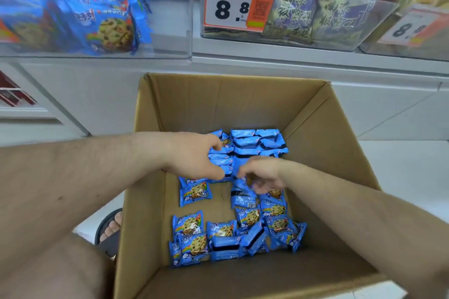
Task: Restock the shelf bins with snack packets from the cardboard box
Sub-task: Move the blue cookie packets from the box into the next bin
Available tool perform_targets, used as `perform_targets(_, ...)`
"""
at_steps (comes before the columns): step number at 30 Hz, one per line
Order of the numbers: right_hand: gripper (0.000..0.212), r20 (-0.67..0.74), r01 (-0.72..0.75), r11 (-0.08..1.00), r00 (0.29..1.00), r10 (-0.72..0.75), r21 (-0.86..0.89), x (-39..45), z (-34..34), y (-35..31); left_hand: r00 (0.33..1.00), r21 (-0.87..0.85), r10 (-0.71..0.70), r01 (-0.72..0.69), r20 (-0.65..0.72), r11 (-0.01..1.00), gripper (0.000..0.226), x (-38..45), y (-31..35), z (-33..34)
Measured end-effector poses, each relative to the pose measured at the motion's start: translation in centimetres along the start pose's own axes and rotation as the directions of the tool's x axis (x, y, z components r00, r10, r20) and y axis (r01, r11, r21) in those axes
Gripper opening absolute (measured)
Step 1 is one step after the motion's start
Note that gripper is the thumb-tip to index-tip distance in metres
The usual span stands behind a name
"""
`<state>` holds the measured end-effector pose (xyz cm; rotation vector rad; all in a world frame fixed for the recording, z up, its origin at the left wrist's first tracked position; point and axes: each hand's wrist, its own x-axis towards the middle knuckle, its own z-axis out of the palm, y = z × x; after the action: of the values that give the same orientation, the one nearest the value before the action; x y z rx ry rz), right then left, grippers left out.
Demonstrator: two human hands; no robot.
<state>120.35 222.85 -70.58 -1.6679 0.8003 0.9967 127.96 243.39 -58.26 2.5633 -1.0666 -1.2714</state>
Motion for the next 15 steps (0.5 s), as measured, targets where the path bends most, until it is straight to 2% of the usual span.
perform_targets(2, 0.009, 0.122, 0.169, 0.969, 0.974, -0.192, 0.178, -2.2, 1.7, -3.3, 1.0, -0.105, -0.012, 0.011, 0.0, 0.994, 0.074, -0.3, 0.3, 0.1)
perform_targets(4, 0.01, 0.251, 0.24, 0.924, 0.914, -0.319, 0.298, -4.2, 3.1, -5.4, 1.0, -0.263, 0.005, -0.011, -0.022, 0.965, 0.061, -0.7, 0.8, 0.4)
perform_targets(7, 0.034, 0.417, 0.166, 0.87, 0.826, -0.379, 0.463, -4.4, 2.6, -5.6, 0.987, -0.273, -0.035, -0.009, -0.155, 0.962, 0.031, -0.4, 0.5, 0.8)
perform_targets(9, 0.042, 0.414, 0.109, 0.853, 0.838, -0.356, 0.511, -3.1, 1.2, -4.5, 0.98, -0.303, -0.08, 0.022, -0.183, 0.953, 0.023, -0.2, 0.0, 0.7)
perform_targets(10, 0.042, 0.342, 0.103, 0.868, 0.891, -0.297, 0.486, -2.0, 0.4, -3.7, 0.981, -0.326, -0.081, 0.019, -0.177, 0.945, 0.023, -0.2, -0.1, 0.6)
perform_targets(12, 0.039, 0.033, 0.084, 0.945, 0.994, -0.1, 0.315, 0.8, -1.1, -1.3, 0.983, -0.307, -0.049, -0.008, -0.179, 0.952, 0.025, -0.1, -0.2, 0.4)
perform_targets(14, 0.027, -0.27, -0.038, 0.998, 0.961, 0.053, 0.059, 3.4, -2.2, 2.0, 0.985, -0.25, -0.024, -0.02, -0.172, 0.968, 0.027, 0.3, -0.2, 0.2)
perform_targets(15, 0.022, -0.322, -0.122, 0.988, 0.943, 0.087, -0.09, 4.2, -2.7, 3.6, 0.986, -0.235, -0.018, -0.021, -0.164, 0.972, 0.028, 0.4, -0.3, 0.1)
